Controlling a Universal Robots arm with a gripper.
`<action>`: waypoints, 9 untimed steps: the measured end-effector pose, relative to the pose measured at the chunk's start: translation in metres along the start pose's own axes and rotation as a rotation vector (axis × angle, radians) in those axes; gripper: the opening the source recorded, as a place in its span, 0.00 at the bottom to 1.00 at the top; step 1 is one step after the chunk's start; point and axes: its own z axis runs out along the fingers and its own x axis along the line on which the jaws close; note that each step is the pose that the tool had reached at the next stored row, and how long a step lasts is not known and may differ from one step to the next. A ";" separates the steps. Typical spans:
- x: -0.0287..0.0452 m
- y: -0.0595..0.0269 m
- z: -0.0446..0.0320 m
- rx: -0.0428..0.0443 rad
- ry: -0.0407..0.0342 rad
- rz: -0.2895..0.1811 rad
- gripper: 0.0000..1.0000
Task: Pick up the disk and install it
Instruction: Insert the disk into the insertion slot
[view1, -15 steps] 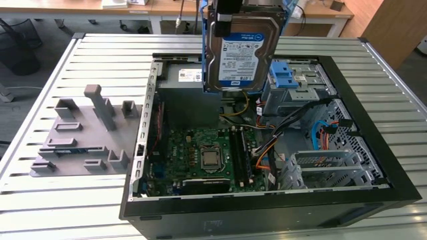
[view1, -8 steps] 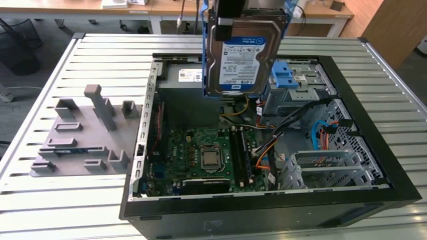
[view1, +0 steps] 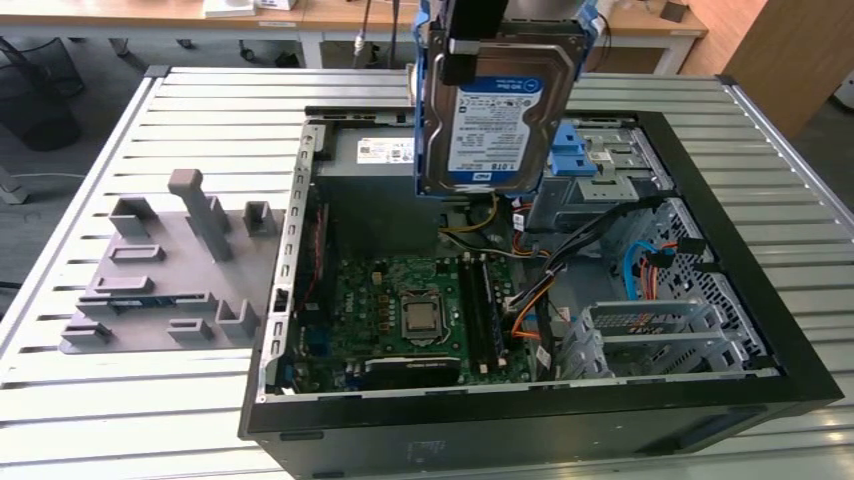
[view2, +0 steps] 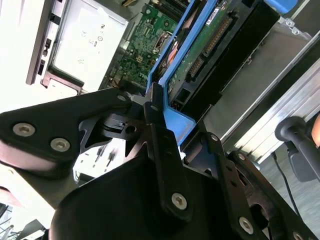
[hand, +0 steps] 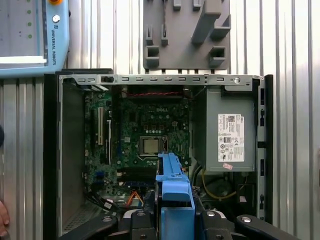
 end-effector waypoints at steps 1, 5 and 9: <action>0.0003 -0.0001 0.0002 -0.0001 0.0001 0.000 0.36; 0.0044 -0.0003 0.0009 0.0000 0.0000 0.000 0.36; 0.0136 -0.0005 0.0015 0.0000 0.0001 0.000 0.36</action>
